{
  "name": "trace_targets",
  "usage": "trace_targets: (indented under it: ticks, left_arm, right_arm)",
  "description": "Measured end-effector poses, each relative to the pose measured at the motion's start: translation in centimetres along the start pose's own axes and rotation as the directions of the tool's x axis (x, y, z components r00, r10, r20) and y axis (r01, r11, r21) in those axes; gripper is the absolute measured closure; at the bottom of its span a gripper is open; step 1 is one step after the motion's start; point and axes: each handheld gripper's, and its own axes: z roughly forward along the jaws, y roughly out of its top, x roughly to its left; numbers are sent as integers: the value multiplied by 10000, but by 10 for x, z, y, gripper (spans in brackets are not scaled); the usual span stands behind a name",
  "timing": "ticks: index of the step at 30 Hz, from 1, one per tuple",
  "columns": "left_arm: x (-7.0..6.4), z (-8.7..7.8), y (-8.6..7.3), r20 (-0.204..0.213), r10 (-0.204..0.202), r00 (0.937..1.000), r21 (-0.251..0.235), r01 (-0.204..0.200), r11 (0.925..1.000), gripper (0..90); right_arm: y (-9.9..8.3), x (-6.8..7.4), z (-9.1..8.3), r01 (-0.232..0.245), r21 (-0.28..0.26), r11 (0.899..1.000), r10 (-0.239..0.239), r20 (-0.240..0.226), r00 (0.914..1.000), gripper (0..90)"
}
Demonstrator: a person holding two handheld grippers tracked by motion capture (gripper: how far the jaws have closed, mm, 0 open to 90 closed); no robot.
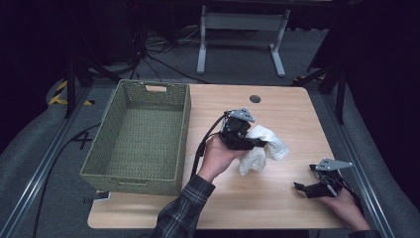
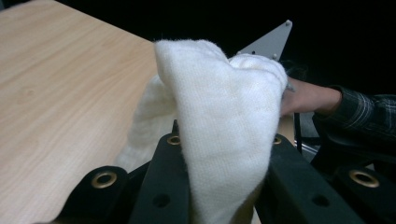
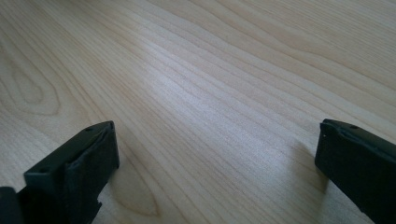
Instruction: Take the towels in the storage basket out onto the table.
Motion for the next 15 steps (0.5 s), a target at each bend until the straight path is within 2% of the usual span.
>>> trace_targets:
  ticks: [8, 12, 15]
  left_arm:
    - [1, 29, -17, 134, 199, 9997, 585, -207, 9981, 821]
    - [4, 40, -26, 130, 154, 9998, 691, -163, 9975, 821]
    - [7, 49, -35, 206, 71, 9998, 987, -91, 9951, 820]
  right_arm:
    - [0, 0, 0, 4, 0, 10000, -4, -1, 10000, 0]
    - [0, 0, 0, 8, 0, 10000, -8, -2, 10000, 0]
    - [0, 0, 0, 9, -3, 10000, -9, -2, 10000, 0]
